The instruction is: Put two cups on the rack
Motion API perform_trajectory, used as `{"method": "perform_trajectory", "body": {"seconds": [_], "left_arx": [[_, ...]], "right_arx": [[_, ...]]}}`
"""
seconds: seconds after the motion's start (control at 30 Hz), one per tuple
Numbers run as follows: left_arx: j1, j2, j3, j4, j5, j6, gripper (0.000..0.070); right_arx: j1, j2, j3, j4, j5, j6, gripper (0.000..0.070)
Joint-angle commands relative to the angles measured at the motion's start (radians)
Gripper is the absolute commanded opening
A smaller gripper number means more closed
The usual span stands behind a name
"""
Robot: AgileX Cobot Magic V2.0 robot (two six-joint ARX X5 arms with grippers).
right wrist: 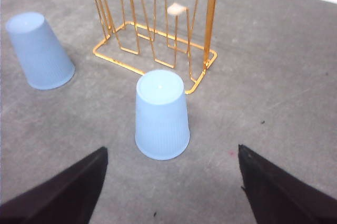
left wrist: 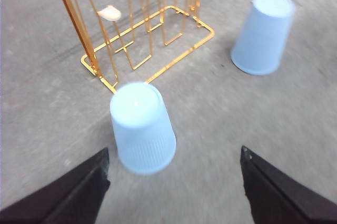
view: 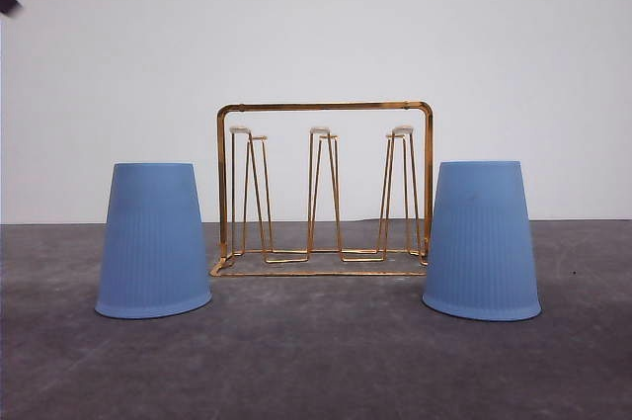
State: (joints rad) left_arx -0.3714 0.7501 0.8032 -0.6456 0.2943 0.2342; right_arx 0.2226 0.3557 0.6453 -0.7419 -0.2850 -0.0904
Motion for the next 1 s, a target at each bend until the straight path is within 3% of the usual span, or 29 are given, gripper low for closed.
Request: {"method": "perform_trajectory", "body": {"seconds": [0.0, 0.17, 0.37, 0.77, 0.83, 0.93, 0.97], "left_arx": [[-0.008, 0.074, 0.016, 0.061, 0.006, -0.053, 0.048], [-0.026, 0.267, 0.017, 0.252, -0.001, -0.071, 0.0552], [-0.03, 0.468, 0.017, 0.43, -0.024, -0.072, 0.0558], [-0.03, 0.704, 0.017, 0.46, -0.037, -0.072, 0.055], [-0.03, 0.715, 0.017, 0.459, -0.041, -0.072, 0.0507], [-0.03, 0.712, 0.019, 0.457, -0.059, -0.071, 0.031], [-0.03, 0.707, 0.022, 0.451, -0.066, -0.071, 0.0274]], "right_arx": [[0.004, 0.002, 0.008, 0.013, 0.002, -0.01, 0.0506], [0.004, 0.002, 0.008, 0.013, 0.002, -0.01, 0.0506], [0.004, 0.002, 0.008, 0.013, 0.003, -0.008, 0.0506], [0.004, 0.002, 0.008, 0.016, 0.004, -0.007, 0.0506], [0.004, 0.002, 0.008, 0.016, 0.004, -0.006, 0.0506], [0.004, 0.002, 0.008, 0.016, 0.004, -0.006, 0.0506], [0.004, 0.002, 0.008, 0.016, 0.004, -0.006, 0.0506]]}}
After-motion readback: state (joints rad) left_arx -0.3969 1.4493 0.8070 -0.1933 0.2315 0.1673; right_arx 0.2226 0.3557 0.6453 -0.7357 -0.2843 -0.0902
